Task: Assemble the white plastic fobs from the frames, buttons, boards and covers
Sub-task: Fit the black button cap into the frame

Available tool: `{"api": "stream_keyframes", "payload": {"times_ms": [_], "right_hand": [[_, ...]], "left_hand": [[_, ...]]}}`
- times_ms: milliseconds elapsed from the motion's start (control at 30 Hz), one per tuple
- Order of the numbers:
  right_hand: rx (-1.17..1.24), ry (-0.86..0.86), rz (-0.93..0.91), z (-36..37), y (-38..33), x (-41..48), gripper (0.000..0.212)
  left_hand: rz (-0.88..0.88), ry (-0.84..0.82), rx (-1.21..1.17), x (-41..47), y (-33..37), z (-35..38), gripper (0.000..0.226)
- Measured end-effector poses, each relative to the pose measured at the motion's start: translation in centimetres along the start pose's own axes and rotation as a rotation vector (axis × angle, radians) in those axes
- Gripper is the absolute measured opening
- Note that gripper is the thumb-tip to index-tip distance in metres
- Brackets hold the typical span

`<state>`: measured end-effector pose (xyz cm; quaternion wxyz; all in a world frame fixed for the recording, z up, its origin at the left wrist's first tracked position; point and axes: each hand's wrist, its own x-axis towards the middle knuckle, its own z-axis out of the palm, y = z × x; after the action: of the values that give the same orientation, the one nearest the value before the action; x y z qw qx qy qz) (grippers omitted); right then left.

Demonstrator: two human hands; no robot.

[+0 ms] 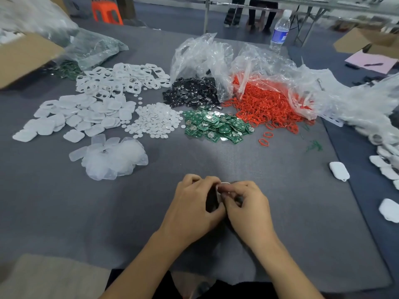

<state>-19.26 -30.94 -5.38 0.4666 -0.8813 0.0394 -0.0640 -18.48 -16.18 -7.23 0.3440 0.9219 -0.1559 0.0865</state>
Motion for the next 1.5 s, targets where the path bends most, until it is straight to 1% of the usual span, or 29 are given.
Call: {"api": "stream_keyframes", "payload": {"times_ms": [100, 167, 200, 267, 333, 400, 533, 600, 800, 900, 1033, 1133, 1200, 1267, 1333, 1433, 1500], "right_hand": [[0.001, 0.031, -0.034, -0.2, 0.1, 0.0, 0.031], [0.012, 0.085, -0.053, -0.4, -0.1, 0.5, 0.035], [0.031, 0.106, -0.055, -0.5, -0.3, 1.0, 0.034], [0.051, 0.110, -0.060, -0.3, -1.1, 2.4, 0.026], [0.041, 0.075, -0.072, 0.3, -2.3, 4.5, 0.019], [0.027, 0.038, -0.093, 1.1, -3.6, 6.9, 0.017], [-0.047, 0.042, -0.132, 2.9, -5.6, 11.9, 0.020], [-0.117, 0.042, -0.120, 3.9, -6.4, 14.6, 0.020], [-0.265, 0.069, -0.066, 6.4, -7.9, 21.7, 0.022], [-0.379, 0.056, -0.081, 7.9, -8.5, 25.4, 0.022], [-0.576, 0.046, -0.144, 10.0, -8.7, 29.7, 0.020], [-0.750, -0.005, -0.160, 11.4, -7.9, 31.8, 0.023], [-0.769, 0.005, -0.177, 11.9, -7.3, 32.4, 0.022], [-0.740, 0.008, -0.189, 11.9, -7.1, 32.5, 0.020], [-0.622, -0.003, -0.184, 11.4, -7.3, 32.1, 0.018], [-0.221, -0.049, -0.128, 9.3, -8.1, 29.9, 0.013], [0.132, -0.148, -0.038, 7.4, -8.4, 27.1, 0.012]], "left_hand": [[0.009, 0.016, 0.005, 0.0, -0.3, 0.3, 0.036], [-0.058, 0.050, -0.106, 0.2, -0.4, 0.1, 0.039], [-0.106, 0.077, -0.181, 0.5, -0.4, 0.0, 0.037], [-0.173, 0.155, -0.287, 1.6, -0.2, -0.2, 0.023], [-0.194, 0.221, -0.316, 3.5, -0.1, -0.6, 0.012], [-0.222, 0.266, -0.323, 5.9, -0.2, -1.2, 0.006], [-0.262, 0.299, -0.241, 11.0, -1.2, -2.5, 0.012], [-0.276, 0.309, -0.182, 13.5, -2.1, -3.0, 0.015], [-0.323, 0.339, -0.103, 21.0, -5.2, -3.5, 0.016], [-0.331, 0.315, -0.015, 24.4, -7.1, -3.6, 0.015], [-0.352, 0.237, 0.080, 27.3, -9.4, -3.8, 0.018], [-0.376, 0.307, 0.036, 26.6, -10.2, -3.7, 0.025], [-0.358, 0.402, -0.008, 24.9, -10.3, -3.4, 0.024], [-0.336, 0.478, -0.068, 23.5, -10.1, -3.2, 0.020], [-0.330, 0.507, -0.133, 22.9, -9.8, -3.3, 0.018], [-0.350, 0.514, -0.286, 22.1, -9.1, -3.9, 0.022], [-0.300, 0.508, -0.412, 21.0, -8.3, -4.4, 0.024]]}}
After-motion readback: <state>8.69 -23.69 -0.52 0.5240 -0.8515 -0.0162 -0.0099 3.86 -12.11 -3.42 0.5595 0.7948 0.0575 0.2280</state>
